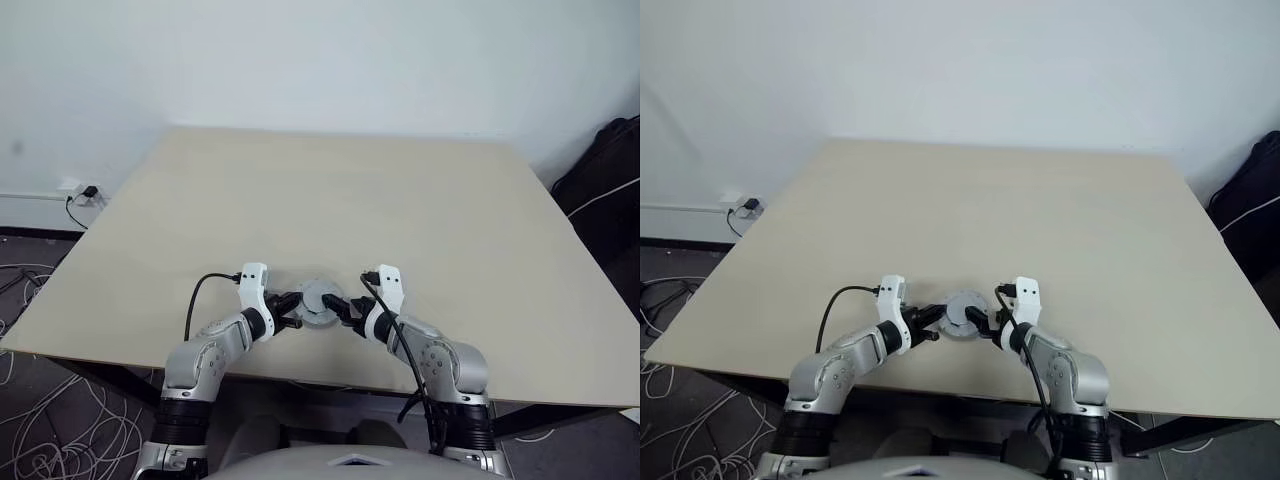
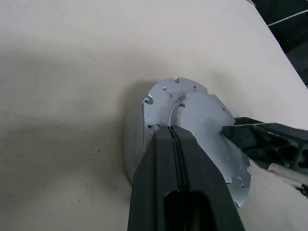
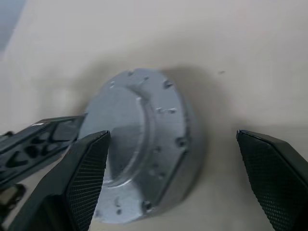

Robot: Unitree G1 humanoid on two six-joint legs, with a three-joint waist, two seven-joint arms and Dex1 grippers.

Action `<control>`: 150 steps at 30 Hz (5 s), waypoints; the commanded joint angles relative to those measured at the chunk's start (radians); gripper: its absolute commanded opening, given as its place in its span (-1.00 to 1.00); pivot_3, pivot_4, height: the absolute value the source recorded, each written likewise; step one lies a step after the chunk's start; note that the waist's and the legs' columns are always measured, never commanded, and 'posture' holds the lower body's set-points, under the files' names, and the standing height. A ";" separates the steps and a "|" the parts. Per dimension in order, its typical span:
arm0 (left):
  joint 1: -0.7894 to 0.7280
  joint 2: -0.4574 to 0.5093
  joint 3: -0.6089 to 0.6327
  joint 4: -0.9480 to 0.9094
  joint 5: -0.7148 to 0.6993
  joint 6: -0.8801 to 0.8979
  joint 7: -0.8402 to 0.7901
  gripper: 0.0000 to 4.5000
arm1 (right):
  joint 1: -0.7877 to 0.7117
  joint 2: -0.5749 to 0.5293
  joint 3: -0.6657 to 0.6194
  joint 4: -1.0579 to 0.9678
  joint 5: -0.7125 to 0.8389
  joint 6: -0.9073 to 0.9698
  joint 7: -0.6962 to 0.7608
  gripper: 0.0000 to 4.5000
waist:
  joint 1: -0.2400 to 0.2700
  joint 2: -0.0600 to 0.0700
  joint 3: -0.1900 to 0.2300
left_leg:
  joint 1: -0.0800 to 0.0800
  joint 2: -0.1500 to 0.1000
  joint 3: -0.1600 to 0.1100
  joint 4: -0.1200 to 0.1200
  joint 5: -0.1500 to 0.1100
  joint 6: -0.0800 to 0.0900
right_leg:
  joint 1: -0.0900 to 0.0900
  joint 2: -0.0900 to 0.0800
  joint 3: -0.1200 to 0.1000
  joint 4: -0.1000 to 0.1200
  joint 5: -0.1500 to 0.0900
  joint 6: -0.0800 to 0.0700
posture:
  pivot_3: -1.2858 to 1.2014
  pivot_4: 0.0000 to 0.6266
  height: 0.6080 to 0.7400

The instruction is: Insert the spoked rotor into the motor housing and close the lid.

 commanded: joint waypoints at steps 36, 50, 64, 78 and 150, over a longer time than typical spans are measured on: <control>0.003 0.006 -0.003 -0.008 0.004 0.014 0.011 -1.00 | -0.071 0.043 -0.149 0.268 0.404 0.193 0.125 0.98 | -0.035 0.007 -0.009 | 0.001 0.001 0.000 0.000 0.000 0.000 | 0.000 0.001 0.001 0.001 0.002 0.001 | 0.03 -1.00 1.00; 0.014 -0.002 -0.003 -0.011 0.005 0.009 0.012 -1.00 | -0.064 0.058 -0.176 0.257 0.418 0.188 0.090 -0.08 | -0.041 0.007 -0.009 | 0.001 0.001 0.000 -0.001 0.000 0.000 | -0.001 0.001 0.002 0.001 0.002 0.001 | 0.03 -1.00 1.00; 0.026 -0.016 0.001 -0.017 0.008 0.002 0.010 -1.00 | -0.022 0.040 -0.189 0.200 0.466 0.216 0.041 -0.42 | -0.033 0.009 -0.009 | 0.001 0.000 0.000 -0.001 0.000 0.000 | -0.001 0.000 0.001 0.001 0.003 0.000 | 0.03 -1.00 1.00; 0.127 -0.062 0.053 -0.150 -0.039 -0.205 -0.027 -1.00 | 0.002 0.052 -0.204 0.202 0.499 0.166 0.006 -0.42 | -0.031 0.010 -0.006 | -0.002 0.000 0.000 -0.001 0.000 0.000 | -0.002 0.000 0.001 -0.001 0.003 0.000 | 0.03 -1.00 1.00; 0.375 -0.214 0.079 -0.064 -0.983 -0.164 0.016 -0.06 | 0.101 -0.102 -0.043 -0.030 1.110 0.129 -0.263 -0.42 | -0.030 0.000 0.017 | -0.001 0.002 0.001 0.008 0.005 0.011 | 0.003 0.008 0.001 -0.001 0.003 0.002 | 0.03 -1.00 1.00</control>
